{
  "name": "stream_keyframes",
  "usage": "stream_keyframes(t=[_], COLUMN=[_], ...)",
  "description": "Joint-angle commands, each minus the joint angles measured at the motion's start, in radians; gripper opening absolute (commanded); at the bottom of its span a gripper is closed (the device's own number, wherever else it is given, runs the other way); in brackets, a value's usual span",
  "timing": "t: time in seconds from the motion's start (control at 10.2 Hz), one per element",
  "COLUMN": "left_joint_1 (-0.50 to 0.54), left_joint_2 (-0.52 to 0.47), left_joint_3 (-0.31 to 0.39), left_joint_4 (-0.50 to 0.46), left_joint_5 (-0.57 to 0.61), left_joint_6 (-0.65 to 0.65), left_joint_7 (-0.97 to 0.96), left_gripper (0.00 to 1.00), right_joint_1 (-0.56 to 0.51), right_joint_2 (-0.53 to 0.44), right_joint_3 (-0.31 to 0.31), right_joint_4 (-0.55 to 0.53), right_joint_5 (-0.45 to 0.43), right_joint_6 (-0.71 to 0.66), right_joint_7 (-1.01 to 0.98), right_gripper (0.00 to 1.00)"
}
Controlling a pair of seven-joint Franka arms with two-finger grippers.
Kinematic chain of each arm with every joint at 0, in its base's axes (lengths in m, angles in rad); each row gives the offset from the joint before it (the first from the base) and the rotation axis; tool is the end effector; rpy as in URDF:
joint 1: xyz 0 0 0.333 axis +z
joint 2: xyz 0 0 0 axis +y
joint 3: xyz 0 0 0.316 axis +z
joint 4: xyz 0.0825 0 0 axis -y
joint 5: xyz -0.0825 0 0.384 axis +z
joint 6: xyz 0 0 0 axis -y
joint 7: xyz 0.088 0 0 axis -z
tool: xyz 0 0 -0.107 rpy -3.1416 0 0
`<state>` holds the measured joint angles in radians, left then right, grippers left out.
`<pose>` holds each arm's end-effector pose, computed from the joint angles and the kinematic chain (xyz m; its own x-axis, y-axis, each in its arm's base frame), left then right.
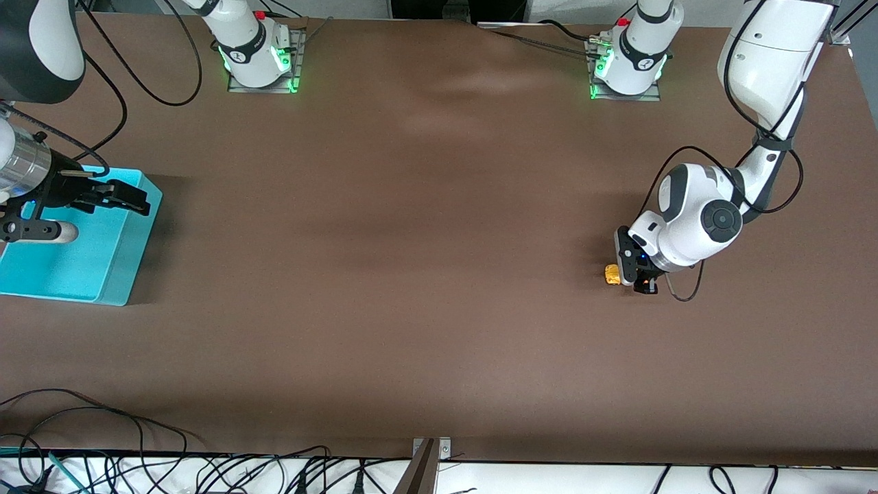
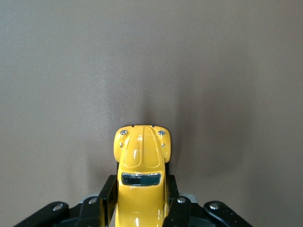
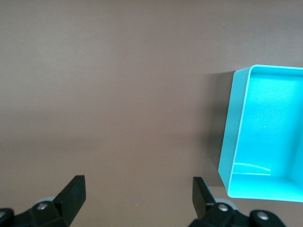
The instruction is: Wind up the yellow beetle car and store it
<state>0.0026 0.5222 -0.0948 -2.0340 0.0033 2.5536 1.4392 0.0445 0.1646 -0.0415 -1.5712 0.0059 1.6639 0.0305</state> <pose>0.5956 -0.0546 0.1854 0.0493 -0.9978 0.0449 -0.9988 -0.0490 0.0065 0.6055 0.0041 0.5365 0.9970 -0.0280 -0.0716 -0.0278 -0.9996 0.0032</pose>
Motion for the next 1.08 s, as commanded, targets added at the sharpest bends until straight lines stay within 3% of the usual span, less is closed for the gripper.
stream_keyframes(t=[0.0, 0.39, 0.98], left_joint_1=[0.016, 0.063, 0.247], left_joint_2=[0.015, 0.036, 0.079], left_joint_3=[-0.003, 0.001, 0.001], left_joint_4=[0.004, 0.020, 0.064], left_joint_5=[0.023, 0.023, 0.104], left_joint_6=[0.004, 0.004, 0.007], left_joint_7=[0.038, 0.088, 0.210], left_gripper=[0.06, 0.06, 0.06], right_joint_1=[0.002, 0.002, 0.002], right_joint_2=[0.009, 0.009, 0.009], right_joint_3=[0.000, 0.000, 0.000], right_joint_4=[0.023, 0.023, 0.023], right_joint_5=[0.000, 0.000, -0.001], right_joint_6=[-0.012, -0.012, -0.012], right_joint_7=[0.005, 0.003, 0.005], right_gripper=[1.00, 1.00, 1.00])
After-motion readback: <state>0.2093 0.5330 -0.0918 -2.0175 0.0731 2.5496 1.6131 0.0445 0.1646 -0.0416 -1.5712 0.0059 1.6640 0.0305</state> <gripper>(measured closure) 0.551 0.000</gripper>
